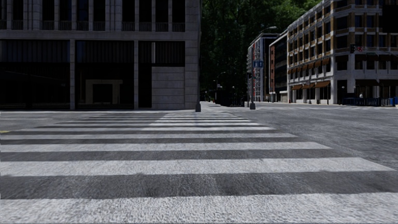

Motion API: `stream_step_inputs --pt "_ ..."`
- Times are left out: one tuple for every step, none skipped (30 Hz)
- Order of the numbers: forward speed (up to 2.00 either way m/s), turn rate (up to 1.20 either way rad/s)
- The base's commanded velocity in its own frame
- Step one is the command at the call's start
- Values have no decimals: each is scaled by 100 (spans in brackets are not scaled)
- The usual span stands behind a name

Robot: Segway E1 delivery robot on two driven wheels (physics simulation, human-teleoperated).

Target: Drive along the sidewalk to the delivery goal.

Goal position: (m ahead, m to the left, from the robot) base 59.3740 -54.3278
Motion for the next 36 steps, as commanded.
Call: stream_step_inputs --pt "200 0" --pt "200 0" --pt "200 0" --pt "200 0" --pt "200 0" --pt "200 0" --pt "200 0" --pt "200 0" --pt "200 0" --pt "200 0" --pt "200 0" --pt "200 0" --pt "200 0" --pt "200 0" --pt "200 0" --pt "200 0" --pt "200 0" --pt "200 0" --pt "200 0" --pt "200 0" --pt "200 0" --pt "200 0" --pt "200 0" --pt "200 0" --pt "200 0" --pt "200 0" --pt "200 0" --pt "200 0" --pt "200 0" --pt "200 0" --pt "200 0" --pt "200 0" --pt "200 1" --pt "200 5" --pt "200 7" --pt "200 7"
